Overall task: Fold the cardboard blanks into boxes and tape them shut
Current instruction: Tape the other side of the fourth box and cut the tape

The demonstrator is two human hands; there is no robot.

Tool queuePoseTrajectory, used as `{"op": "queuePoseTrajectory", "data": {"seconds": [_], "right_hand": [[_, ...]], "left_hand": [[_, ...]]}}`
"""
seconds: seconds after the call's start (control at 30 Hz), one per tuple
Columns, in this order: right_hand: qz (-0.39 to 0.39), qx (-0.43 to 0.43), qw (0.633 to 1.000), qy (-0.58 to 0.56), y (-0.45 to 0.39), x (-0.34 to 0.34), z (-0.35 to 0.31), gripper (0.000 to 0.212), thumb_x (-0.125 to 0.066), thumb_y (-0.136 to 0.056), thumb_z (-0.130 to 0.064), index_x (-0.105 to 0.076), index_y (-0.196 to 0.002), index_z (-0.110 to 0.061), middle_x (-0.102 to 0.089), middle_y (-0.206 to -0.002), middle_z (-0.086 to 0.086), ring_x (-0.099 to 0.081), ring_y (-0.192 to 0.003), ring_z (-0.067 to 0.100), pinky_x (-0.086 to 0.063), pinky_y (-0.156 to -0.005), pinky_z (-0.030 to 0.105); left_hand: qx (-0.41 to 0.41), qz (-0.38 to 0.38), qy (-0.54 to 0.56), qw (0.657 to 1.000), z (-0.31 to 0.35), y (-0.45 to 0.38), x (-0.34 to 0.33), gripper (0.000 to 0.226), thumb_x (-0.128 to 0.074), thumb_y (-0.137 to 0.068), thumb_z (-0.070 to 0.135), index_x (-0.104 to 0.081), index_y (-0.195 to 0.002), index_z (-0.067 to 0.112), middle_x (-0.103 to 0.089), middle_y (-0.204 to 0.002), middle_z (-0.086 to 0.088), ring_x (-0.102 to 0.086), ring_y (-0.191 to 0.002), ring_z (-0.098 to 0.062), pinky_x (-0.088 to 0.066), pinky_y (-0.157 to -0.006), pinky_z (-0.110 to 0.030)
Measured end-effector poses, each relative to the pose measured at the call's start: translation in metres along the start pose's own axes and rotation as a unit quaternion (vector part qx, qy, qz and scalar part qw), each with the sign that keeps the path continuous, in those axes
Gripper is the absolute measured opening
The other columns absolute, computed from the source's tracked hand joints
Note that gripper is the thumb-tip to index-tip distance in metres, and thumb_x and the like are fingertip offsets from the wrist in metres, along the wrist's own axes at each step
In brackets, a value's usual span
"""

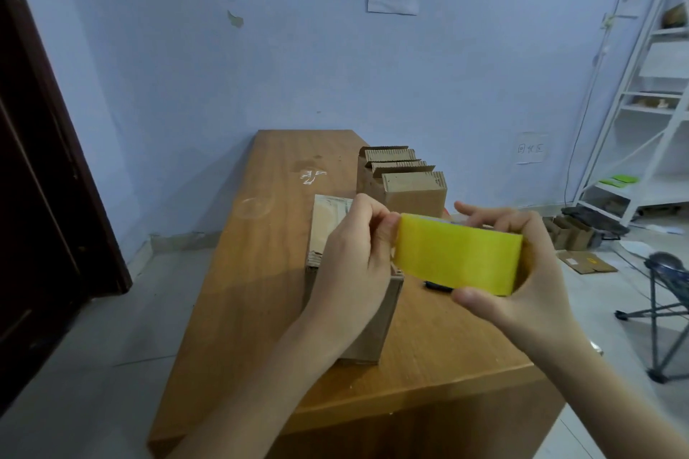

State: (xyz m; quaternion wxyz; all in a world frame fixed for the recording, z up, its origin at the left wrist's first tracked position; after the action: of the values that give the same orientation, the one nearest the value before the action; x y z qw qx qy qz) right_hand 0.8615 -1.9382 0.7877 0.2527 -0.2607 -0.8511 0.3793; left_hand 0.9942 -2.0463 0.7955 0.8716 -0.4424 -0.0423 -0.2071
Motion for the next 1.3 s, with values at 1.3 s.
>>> {"op": "queuePoseTrajectory", "data": {"seconds": [1.3], "right_hand": [[-0.104, -0.100, 0.972, 0.183, -0.010, 0.015, -0.012, 0.046, -0.056, -0.069, -0.060, -0.043, -0.050, -0.020, -0.035, -0.045, -0.004, -0.038, -0.043, 0.009, -0.027, -0.043, 0.014]], "left_hand": [[0.183, 0.075, -0.198, 0.960, -0.018, 0.013, 0.087, 0.027, -0.052, -0.089, 0.038, -0.049, -0.075, 0.015, -0.053, -0.055, -0.001, -0.056, -0.044, -0.002, -0.041, -0.048, -0.007]]}}
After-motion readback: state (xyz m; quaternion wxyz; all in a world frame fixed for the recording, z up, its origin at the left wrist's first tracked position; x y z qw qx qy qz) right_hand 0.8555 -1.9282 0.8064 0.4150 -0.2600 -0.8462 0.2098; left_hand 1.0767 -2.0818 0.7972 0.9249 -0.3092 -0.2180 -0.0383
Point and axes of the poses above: each hand's wrist, its own y-axis away from the middle knuckle, its own x-axis out of the back of the hand, z = x × y, the point moved 2 cm from there along -y, towards the middle knuckle
